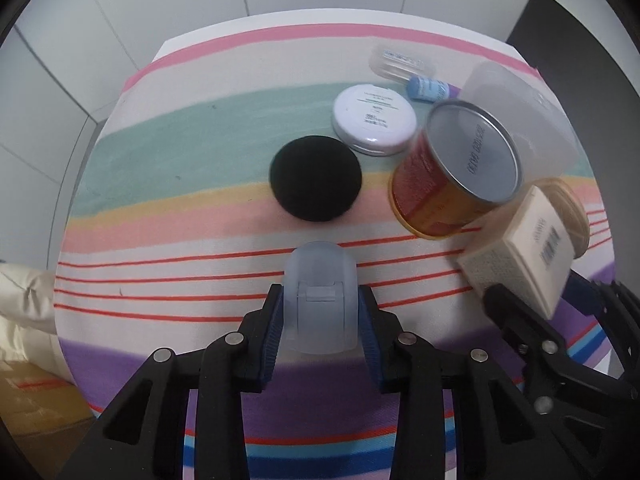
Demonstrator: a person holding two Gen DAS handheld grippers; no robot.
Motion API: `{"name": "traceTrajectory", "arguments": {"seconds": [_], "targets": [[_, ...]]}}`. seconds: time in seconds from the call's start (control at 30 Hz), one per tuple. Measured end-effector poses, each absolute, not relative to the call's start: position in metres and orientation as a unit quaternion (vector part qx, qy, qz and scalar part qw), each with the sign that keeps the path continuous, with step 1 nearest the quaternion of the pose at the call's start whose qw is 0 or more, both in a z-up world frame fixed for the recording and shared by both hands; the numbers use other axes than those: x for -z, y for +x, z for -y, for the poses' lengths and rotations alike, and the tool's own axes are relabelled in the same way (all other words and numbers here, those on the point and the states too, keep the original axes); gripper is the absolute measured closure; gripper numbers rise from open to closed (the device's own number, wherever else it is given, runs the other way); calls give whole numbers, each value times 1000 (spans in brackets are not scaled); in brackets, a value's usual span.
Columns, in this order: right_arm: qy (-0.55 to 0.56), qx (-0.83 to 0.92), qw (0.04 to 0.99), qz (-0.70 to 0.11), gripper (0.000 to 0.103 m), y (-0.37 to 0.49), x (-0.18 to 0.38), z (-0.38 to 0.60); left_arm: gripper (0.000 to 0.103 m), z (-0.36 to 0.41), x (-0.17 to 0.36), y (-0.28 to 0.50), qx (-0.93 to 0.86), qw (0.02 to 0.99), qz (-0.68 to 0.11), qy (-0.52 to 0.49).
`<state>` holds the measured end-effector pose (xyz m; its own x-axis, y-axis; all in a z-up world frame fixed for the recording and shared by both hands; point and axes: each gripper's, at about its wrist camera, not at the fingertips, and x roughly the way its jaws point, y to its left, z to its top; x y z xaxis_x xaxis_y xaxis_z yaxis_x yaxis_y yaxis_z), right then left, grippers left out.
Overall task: Organize objects
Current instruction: 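Grasp the white barcode box with the right tool while the left tool grasps the clear case, then lift the white box and clear case and carry both toward the cardboard box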
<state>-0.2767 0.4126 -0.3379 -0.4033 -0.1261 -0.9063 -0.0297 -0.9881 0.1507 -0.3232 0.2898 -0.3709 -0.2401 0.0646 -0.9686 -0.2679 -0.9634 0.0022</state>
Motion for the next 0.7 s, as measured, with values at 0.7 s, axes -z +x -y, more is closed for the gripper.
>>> {"name": "traceTrajectory", "arguments": {"seconds": [0.7], "targets": [[505, 859, -14, 85, 43, -270, 234, -443, 66, -289, 233, -306, -828, 101, -54, -549]]}}
